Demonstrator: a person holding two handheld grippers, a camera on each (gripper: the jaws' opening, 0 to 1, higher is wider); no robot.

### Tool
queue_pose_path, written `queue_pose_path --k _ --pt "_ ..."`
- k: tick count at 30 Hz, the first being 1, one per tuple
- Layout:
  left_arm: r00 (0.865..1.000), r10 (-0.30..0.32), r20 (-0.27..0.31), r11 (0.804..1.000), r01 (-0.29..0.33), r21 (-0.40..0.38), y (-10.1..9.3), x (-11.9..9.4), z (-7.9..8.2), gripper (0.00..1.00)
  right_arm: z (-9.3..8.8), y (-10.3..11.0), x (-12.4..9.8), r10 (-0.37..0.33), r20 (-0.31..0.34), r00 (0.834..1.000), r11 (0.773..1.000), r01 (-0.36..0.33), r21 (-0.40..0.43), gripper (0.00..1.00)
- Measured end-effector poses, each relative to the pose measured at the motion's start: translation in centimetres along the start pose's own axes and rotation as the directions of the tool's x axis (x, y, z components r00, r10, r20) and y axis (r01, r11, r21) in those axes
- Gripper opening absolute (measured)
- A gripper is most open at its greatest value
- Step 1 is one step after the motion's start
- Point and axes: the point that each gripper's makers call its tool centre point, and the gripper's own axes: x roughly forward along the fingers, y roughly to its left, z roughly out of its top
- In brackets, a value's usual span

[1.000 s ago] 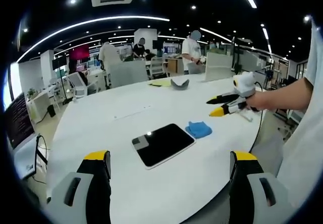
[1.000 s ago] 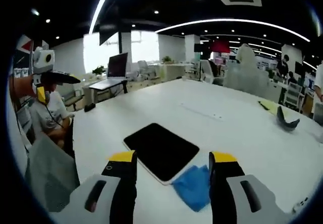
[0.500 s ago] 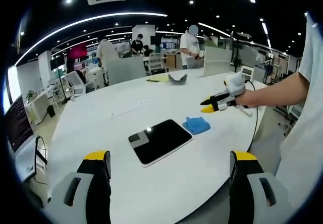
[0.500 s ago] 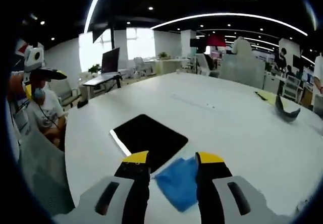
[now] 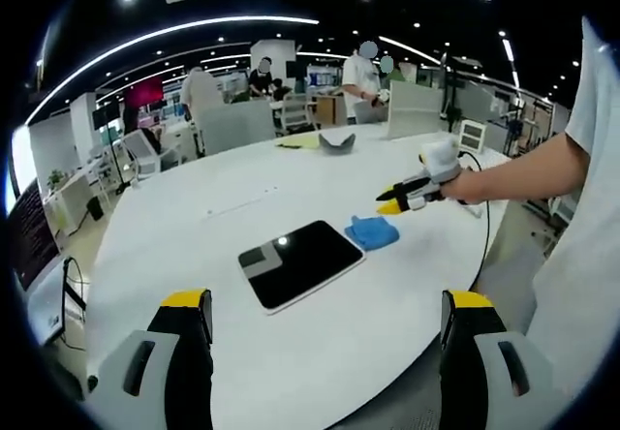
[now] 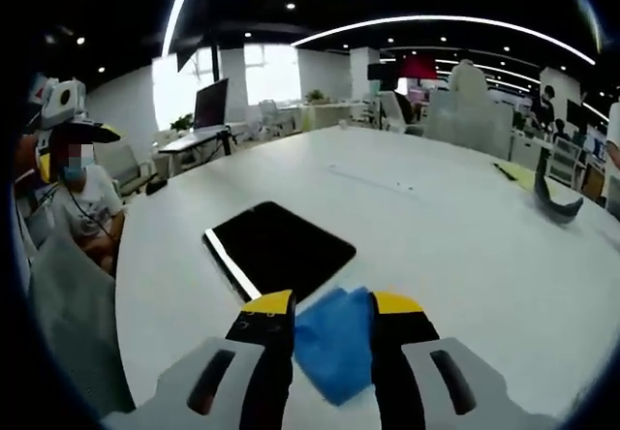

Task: Wipe the mirror surface with the cleaning cloth until all visible marks leave the cleaned area.

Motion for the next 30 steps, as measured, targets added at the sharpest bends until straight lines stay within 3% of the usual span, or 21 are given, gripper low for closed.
queue_pose_path --k 11,15,27,30 --pt "1.0 -0.012 -0.028 1.0 0.012 0.003 -0.2 0.6 -0.2 0.99 -2.8 -0.1 2.0 0.022 -0.053 0.998 1.0 -0.023 -0.021 0.21" --pt "1.0 -0.023 -0.012 0.998 0.022 -0.056 -0.1 1.0 0.0 0.99 -3.6 0.0 2.6 0.037 -0.065 0.997 0.999 -0.038 -0.014 0.22" --pt "0.999 -0.016 -0.046 0.999 0.014 -0.044 -0.3 1.3 -0.9 0.99 -7.2 -0.9 3.9 0.039 -0.147 0.988 0.998 -0.046 -0.045 0.2" --pt "0.998 -0.011 -0.058 0.999 0.009 -0.04 -0.4 1.2 -1.3 0.99 -6.9 -1.0 3.8 0.032 -0.115 0.993 0.998 -0.037 -0.042 0.19"
